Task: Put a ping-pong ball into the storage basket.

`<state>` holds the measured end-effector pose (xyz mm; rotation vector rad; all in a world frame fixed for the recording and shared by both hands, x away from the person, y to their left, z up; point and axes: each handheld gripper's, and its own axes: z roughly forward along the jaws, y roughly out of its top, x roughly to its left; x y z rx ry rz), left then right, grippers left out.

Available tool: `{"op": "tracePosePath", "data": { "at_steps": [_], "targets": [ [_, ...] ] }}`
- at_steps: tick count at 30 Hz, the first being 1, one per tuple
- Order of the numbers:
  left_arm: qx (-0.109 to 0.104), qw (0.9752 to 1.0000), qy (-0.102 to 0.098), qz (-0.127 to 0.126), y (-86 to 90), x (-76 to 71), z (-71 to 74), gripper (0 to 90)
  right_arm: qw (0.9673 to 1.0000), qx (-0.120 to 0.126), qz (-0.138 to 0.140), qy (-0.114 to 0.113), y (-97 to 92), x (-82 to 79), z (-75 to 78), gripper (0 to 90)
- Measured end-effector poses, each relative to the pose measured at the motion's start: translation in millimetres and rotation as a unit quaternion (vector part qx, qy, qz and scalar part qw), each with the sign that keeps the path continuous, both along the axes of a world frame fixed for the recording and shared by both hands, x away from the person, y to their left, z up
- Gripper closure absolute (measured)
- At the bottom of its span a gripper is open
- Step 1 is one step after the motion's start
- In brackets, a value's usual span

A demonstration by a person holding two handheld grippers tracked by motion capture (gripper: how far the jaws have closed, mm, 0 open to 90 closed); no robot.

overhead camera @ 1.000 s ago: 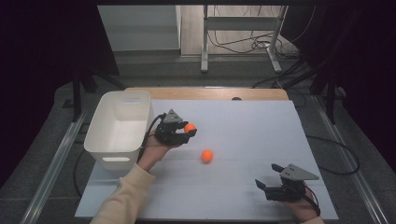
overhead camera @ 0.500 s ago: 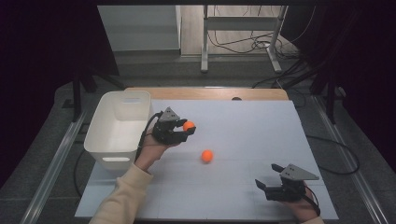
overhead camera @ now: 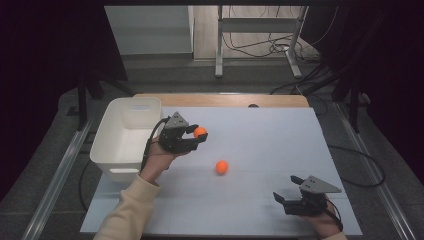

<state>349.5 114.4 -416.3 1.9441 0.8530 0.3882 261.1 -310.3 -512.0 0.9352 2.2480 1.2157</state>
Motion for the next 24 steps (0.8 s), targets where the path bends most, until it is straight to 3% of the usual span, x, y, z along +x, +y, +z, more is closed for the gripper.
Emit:
{"op": "tracePosePath", "data": {
  "at_steps": [24],
  "targets": [
    [-0.034,0.998,-0.049,0.023,25.3,-16.7,31.1,50.4,1.0,-0.001,0.001,0.0,0.3,-0.1,-0.1,12.5]
  ]
}}
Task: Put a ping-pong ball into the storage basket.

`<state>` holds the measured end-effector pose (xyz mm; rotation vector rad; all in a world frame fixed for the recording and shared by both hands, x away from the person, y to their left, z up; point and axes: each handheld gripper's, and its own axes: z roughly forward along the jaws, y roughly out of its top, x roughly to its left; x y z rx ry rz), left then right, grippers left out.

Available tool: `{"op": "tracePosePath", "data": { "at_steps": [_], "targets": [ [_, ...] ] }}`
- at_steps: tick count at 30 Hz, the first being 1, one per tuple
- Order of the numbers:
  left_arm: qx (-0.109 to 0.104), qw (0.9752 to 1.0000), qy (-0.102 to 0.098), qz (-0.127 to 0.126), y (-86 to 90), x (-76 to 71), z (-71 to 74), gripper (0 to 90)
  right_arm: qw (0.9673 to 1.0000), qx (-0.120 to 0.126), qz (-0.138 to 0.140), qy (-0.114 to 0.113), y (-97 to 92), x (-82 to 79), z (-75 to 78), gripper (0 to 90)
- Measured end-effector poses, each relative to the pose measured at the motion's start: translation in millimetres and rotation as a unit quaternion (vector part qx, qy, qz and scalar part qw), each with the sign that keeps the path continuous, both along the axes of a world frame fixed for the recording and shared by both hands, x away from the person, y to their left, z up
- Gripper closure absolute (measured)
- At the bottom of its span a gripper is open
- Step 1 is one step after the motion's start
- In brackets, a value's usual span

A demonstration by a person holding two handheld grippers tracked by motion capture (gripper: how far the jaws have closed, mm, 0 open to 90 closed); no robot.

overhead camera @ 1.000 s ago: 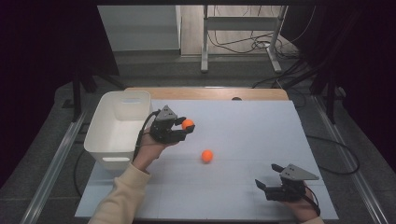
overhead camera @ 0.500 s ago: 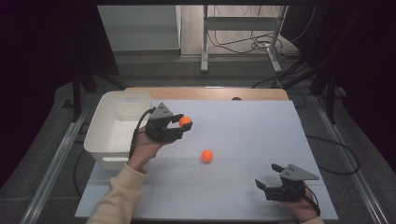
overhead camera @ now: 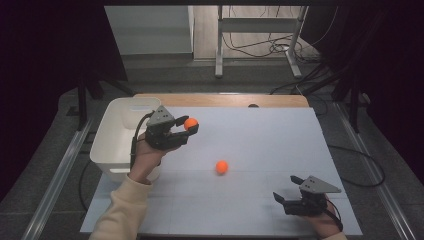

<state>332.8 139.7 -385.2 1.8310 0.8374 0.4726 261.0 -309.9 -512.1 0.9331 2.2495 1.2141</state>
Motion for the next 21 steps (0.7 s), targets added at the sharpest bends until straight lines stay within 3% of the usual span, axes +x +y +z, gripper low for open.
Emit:
{"op": "tracePosePath", "data": {
  "at_steps": [21],
  "targets": [
    [-0.011,0.9997,-0.014,0.018,19.1,-4.4,10.0,50.4,1.0,0.0,-0.001,-0.001,-0.3,0.0,0.2,12.5]
  ]
}}
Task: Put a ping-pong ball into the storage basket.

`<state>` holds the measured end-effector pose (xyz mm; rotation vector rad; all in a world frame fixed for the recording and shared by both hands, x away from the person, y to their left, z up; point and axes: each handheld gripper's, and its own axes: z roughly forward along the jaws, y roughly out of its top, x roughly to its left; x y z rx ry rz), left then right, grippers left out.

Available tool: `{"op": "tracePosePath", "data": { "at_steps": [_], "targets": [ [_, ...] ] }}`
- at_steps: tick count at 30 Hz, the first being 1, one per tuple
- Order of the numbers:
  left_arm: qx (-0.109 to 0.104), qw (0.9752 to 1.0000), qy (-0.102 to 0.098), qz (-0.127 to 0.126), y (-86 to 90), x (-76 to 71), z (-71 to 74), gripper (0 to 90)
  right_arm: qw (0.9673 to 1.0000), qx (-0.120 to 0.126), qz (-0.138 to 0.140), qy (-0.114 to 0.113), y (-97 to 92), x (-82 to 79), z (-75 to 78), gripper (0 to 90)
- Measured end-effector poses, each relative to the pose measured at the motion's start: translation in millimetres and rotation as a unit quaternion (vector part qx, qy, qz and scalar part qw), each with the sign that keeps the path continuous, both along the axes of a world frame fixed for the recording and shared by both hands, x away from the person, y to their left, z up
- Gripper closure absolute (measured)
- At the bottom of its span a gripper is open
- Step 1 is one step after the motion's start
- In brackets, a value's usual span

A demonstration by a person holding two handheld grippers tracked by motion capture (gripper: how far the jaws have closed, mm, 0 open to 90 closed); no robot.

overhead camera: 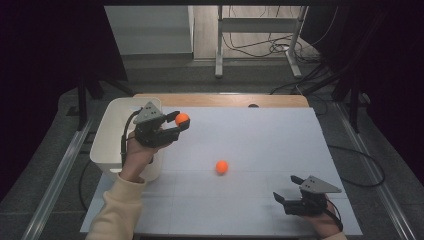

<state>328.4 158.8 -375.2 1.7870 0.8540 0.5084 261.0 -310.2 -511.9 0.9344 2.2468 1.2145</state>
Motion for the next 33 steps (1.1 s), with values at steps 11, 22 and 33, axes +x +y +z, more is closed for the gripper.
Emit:
{"op": "tracePosePath", "data": {
  "at_steps": [11,22,33],
  "targets": [
    [0.0,0.9999,-0.004,0.013,7.1,0.1,1.6,50.4,1.0,-0.001,0.001,0.0,0.1,0.0,-0.1,12.5],
    [-0.003,0.9996,-0.005,0.028,15.8,1.2,1.7,50.4,1.0,0.0,0.001,-0.001,0.0,-0.1,0.1,12.5],
    [-0.008,0.9989,-0.003,0.046,26.1,3.7,0.5,50.4,1.0,-0.001,0.001,-0.001,-0.2,-0.2,0.2,12.5]
  ]
}}
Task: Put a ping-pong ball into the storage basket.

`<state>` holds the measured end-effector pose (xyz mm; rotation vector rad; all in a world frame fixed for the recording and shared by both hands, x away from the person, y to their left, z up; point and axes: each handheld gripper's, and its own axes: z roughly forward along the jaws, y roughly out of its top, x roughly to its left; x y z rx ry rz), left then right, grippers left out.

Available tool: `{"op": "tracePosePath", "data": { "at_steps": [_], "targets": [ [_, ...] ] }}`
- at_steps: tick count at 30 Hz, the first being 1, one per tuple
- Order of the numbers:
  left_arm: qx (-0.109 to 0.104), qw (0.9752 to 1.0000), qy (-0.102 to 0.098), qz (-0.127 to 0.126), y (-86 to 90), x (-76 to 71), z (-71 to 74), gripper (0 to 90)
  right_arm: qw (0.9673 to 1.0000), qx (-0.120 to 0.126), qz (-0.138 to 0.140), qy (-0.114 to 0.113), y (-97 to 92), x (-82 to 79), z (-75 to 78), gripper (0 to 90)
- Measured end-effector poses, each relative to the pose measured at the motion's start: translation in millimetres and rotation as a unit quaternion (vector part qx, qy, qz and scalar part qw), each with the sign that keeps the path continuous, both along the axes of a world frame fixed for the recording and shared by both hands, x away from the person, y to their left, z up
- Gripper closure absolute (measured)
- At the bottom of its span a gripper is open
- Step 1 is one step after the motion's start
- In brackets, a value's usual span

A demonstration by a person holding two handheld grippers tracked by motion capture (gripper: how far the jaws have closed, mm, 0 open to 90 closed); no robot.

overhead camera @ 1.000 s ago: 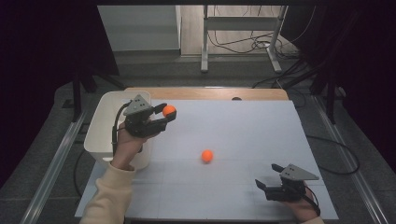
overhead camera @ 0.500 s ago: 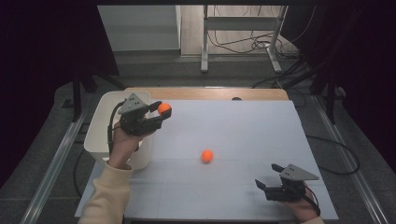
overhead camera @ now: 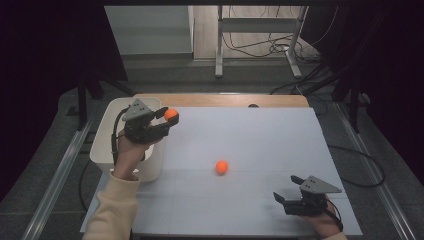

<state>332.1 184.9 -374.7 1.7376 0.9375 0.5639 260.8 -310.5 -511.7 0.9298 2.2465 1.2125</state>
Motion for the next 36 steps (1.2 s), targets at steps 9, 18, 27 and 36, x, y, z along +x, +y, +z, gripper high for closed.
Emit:
{"op": "tracePosePath", "data": {
  "at_steps": [9,18,27,36],
  "targets": [
    [-0.004,0.9997,0.003,0.022,13.9,2.9,-1.9,50.4,1.0,-0.001,0.0,0.001,-0.1,-0.2,0.3,12.5],
    [-0.011,0.9991,0.006,0.04,26.2,4.4,-3.4,50.4,1.0,-0.003,-0.001,0.0,0.0,-0.4,0.4,12.5],
    [-0.015,0.9983,0.005,0.056,36.0,5.0,-3.9,50.4,1.0,-0.002,0.001,0.0,0.1,-0.4,0.1,12.5],
    [-0.013,0.9966,0.008,0.081,49.1,6.4,-6.5,50.4,1.0,-0.002,0.0,0.0,0.1,-0.5,0.0,12.5]
  ]
}}
